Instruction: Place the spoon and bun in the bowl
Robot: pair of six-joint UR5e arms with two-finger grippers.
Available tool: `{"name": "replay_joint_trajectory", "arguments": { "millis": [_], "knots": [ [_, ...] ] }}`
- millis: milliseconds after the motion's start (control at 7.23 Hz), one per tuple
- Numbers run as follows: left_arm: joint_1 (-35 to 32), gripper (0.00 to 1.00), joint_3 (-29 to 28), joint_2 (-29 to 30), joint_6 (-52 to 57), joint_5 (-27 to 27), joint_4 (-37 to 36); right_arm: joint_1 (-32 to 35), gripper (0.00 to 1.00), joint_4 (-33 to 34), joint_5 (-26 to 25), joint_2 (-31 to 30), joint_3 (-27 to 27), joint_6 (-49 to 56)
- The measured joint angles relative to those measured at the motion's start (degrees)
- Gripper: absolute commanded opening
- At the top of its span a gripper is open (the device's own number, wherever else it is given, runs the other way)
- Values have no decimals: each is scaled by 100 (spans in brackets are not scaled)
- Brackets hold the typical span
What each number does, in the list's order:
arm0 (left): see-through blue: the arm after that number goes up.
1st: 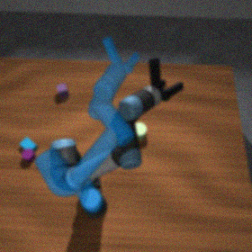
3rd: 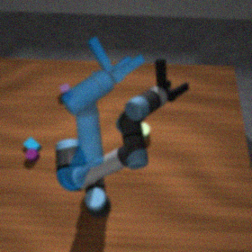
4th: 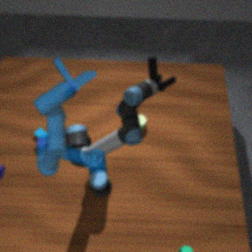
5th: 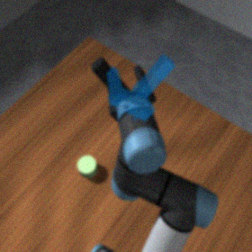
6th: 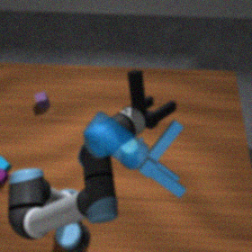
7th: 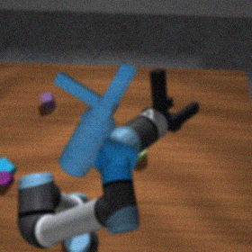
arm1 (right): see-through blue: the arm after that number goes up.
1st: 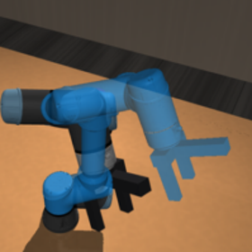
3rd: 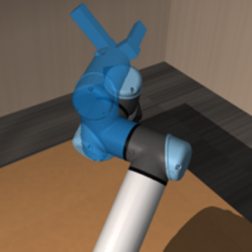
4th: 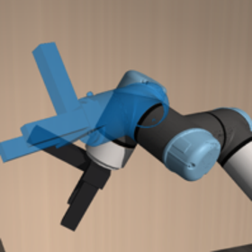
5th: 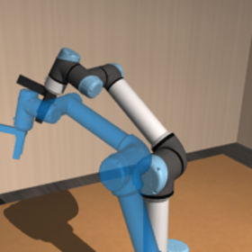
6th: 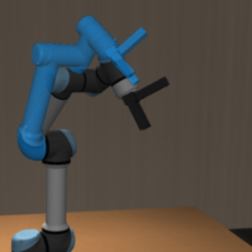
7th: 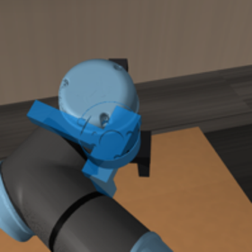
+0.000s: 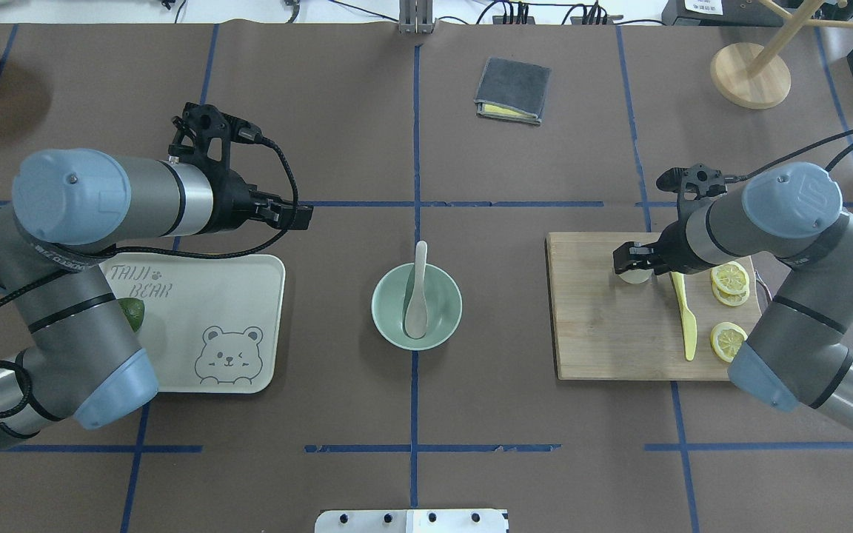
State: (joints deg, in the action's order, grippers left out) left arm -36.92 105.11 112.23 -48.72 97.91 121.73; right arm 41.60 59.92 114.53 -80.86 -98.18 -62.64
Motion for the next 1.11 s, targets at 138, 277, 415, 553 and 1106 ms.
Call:
{"name": "replay_joint_trajectory", "arguments": {
  "millis": [138,277,415,553,1106],
  "knots": [
    [0,99,0,0,-3,-2,0,-2,8,-2,12,9,-18,1],
    [0,99,3,-1,-3,-4,0,-1,9,2,18,66,-38,-3],
    [-1,99,21,-7,-1,1,0,2,10,30,18,198,-53,-8],
    [-5,99,86,-42,1,11,0,3,12,152,13,391,-108,-70],
    [-15,99,569,-478,54,32,19,-665,15,644,-291,1405,-493,-1524]
  ]
}}
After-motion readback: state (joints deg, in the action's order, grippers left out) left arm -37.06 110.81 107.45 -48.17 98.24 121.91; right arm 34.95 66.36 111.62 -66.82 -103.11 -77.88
